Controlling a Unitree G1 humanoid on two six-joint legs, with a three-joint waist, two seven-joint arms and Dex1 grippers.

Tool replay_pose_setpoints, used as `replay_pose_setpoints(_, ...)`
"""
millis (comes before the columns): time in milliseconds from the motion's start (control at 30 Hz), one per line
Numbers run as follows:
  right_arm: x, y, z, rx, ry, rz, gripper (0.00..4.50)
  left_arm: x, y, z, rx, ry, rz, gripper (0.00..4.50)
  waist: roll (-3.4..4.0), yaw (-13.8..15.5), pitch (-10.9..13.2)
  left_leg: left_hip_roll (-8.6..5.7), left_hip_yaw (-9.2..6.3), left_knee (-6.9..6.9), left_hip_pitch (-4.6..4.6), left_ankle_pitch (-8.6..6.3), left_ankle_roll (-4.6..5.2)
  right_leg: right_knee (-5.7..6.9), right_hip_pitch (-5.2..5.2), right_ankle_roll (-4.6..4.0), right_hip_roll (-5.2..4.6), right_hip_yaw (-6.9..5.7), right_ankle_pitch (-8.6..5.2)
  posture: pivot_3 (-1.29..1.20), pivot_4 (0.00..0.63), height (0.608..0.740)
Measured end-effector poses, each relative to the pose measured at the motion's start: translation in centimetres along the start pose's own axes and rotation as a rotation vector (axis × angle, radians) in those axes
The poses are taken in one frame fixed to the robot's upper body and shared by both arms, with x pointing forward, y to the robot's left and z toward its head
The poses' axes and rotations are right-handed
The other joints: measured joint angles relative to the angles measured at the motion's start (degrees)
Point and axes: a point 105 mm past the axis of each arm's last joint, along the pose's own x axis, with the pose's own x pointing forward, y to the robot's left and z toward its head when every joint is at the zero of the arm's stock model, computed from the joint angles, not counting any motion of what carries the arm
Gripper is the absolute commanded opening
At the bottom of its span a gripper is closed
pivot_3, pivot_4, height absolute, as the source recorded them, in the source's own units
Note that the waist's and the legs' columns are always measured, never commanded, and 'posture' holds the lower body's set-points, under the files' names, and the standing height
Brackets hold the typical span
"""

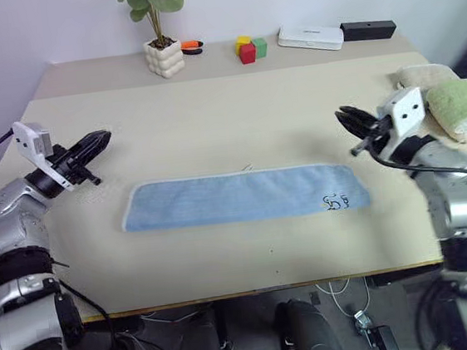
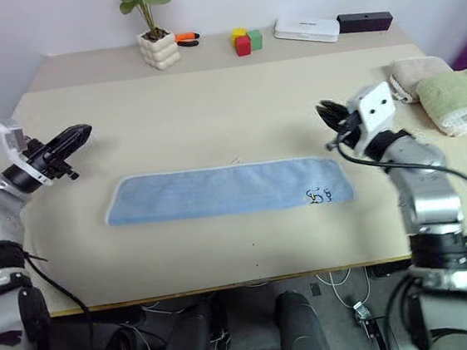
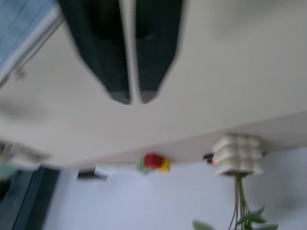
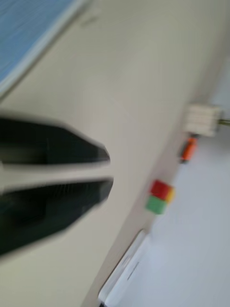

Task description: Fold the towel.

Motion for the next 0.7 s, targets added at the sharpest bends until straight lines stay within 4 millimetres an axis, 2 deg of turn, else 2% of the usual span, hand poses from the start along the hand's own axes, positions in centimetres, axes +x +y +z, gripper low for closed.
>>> replay_pose_setpoints(67,0.8,2.1,-0.2,0.105,-0.017,-0.053,0.02,1.1,-2.3,-0.6,-0.044,-0.013,-0.022,0.01,-0.1,0.19,-0.06,-0.01,-0.03,0.02,0.01,0.0,-0.01,-0.01,0.06,0.0,0.0,0.0,0.0,0.0,0.15,0.735)
replay_pose_setpoints(167,1.8,5.8,-1.7,0.243,0.036,-0.074,0.02,3.1,-5.9,-2.4,-0.145,-0.005,-0.033,0.01,-0.11,0.25,-0.07,-0.05,-0.04,0.02,-0.01,0.0,0.0,-0.03,0.06,0.0,0.0,0.0,0.0,0.0,0.15,0.735)
replay_pose_setpoints(233,2.2,7.6,-2.7,0.279,0.078,-0.078,0.02,4.1,-7.4,-3.1,-0.218,-0.028,0.006,0.01,-0.13,0.11,-0.09,-0.05,-0.05,0.01,0.0,-0.02,0.04,-0.04,0.07,0.0,0.0,0.0,0.0,0.0,0.15,0.735)
replay_pose_setpoints(367,1.7,10.3,-6.1,0.286,0.217,-0.073,0.02,5.2,-9.9,-6.3,-0.365,0.026,0.091,0.01,-0.15,-0.09,-0.1,-0.05,-0.06,-0.03,0.02,-0.04,0.07,-0.07,0.05,0.0,0.04,0.01,0.0,0.0,0.15,0.735)
replay_pose_setpoints(467,-0.1,9.9,-9.6,0.285,0.323,-0.145,0.02,4.2,-9.8,-9.0,-0.375,0.098,0.179,0.01,-0.16,-0.07,-0.15,-0.05,-0.06,-0.05,0.05,-0.13,0.23,-0.09,0.06,-0.01,0.05,0.0,0.0,0.0,0.15,0.735)
replay_pose_setpoints(567,-0.8,8.0,-10.1,0.217,0.323,-0.2,0.02,2.6,-8.6,-10.8,-0.321,0.172,0.239,0.01,-0.38,0.14,-0.29,-0.05,-0.1,-0.06,0.06,-0.15,0.26,-0.09,0.11,-0.02,0.05,-0.03,0.0,0.0,0.15,0.735)
replay_pose_setpoints(700,-2.1,4.8,-11.0,0.124,0.343,-0.285,0.02,0.7,-6.2,-10.6,-0.242,0.189,0.283,0.01,-0.5,0.15,-0.44,-0.06,-0.13,-0.07,0.06,-0.18,0.28,-0.15,0.15,-0.04,0.05,-0.03,-0.01,0.0,0.15,0.735)
